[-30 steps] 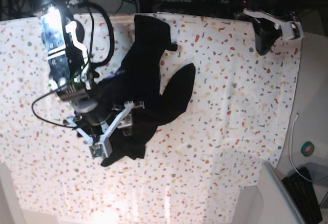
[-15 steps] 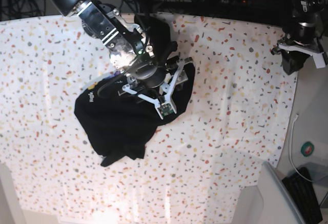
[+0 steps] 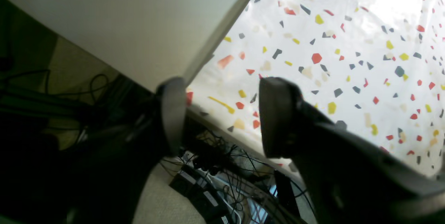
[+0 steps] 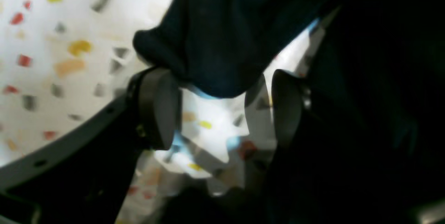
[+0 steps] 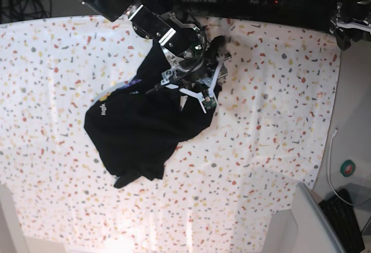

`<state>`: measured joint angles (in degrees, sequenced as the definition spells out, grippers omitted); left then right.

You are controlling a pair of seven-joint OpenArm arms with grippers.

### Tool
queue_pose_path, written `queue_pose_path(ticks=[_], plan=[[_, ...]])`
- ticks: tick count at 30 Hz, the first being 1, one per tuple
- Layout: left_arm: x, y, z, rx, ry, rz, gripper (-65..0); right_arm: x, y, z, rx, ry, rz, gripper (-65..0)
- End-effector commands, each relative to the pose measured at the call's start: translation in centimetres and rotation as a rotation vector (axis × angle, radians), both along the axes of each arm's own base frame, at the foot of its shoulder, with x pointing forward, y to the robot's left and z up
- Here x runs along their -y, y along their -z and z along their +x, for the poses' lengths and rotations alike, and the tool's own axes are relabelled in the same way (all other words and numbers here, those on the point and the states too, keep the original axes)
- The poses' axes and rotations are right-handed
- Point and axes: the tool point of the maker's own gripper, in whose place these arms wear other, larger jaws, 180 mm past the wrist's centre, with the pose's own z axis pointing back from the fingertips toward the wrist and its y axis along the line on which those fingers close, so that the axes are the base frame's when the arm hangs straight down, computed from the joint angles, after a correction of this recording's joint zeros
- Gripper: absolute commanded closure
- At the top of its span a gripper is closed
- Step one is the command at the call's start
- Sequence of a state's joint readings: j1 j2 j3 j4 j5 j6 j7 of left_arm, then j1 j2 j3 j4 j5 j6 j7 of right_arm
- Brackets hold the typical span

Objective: Layout the t-shirt on the table in an organized manner, then fold the t-shirt properly
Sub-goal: 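Drag the grasped shirt fabric across the cloth with the right gripper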

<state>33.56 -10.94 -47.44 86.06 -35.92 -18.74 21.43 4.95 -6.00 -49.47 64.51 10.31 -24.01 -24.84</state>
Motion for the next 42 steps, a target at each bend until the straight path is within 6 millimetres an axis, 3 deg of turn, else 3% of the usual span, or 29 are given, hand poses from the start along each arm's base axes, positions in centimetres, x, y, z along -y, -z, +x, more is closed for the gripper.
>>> queue_pose_path(ticks=[1, 7, 9, 14, 17, 19, 20, 22, 24, 26, 29, 33, 38, 42], plan=[[-0.6, -1.2, 0.5, 0.032, 0.012, 0.028, -33.6, -1.3, -1.9, 1.2, 0.054, 0.000, 0.044, -40.2], [-0.4, -1.1, 0.6, 0.034, 0.016, 0.023, -33.6, -2.0, -2.9, 1.7, 0.079, -0.011, 0.067, -40.2], [-0.4, -1.1, 0.6, 0.034, 0.016, 0.023, -33.6, -1.9, -3.4, 2.9, 0.113, -0.011, 0.065, -40.4], [-0.2, -1.6, 1.0, 0.045, 0.027, 0.031, -33.6, -1.3, -1.6, 3.2, 0.158, -0.033, 0.042, -40.4], [0.3, -2.2, 1.4, 0.067, 0.030, 0.035, -33.6, -1.7, 0.2, 1.8, 0.174, -0.091, 0.061, -39.8], [0.4, -2.6, 1.7, 0.076, 0.039, 0.041, -33.6, -2.0, 0.1, 1.4, 0.220, -0.093, 0.097, -39.0], [0.5, -2.5, 1.7, 0.075, 0.040, 0.040, -33.6, -2.2, -0.1, 1.0, 0.236, -0.091, 0.117, -36.5], [0.5, -2.5, 1.7, 0.074, 0.039, 0.040, -33.6, -2.9, -1.3, 1.1, 0.275, -0.095, 0.152, -24.2], [0.5, -2.4, 1.7, 0.073, 0.040, 0.038, -33.6, -3.4, -2.7, 1.5, 0.285, -0.096, 0.175, -1.4], [0.5, -2.3, 1.7, 0.072, 0.036, 0.035, -33.6, -2.6, -4.0, 2.1, 0.285, -0.084, 0.183, 0.0], [0.5, -2.4, 1.8, 0.076, 0.036, 0.036, -33.4, -1.5, -7.8, 2.4, 0.315, -0.076, 0.227, 0.0], [0.5, -2.4, 2.0, 0.082, 0.037, 0.036, -33.4, 3.6, -13.4, 3.5, 0.374, 0.026, 0.276, 0.0], [2.0, -1.3, 2.5, 0.031, 0.109, 0.053, -33.4, 15.9, -17.5, 4.4, 0.477, 0.288, 0.216, 0.0], [5.2, 1.0, 3.9, -0.072, 0.255, 0.116, -33.4, 26.7, -18.1, 4.7, 0.532, 0.532, 0.077, 0.0]])
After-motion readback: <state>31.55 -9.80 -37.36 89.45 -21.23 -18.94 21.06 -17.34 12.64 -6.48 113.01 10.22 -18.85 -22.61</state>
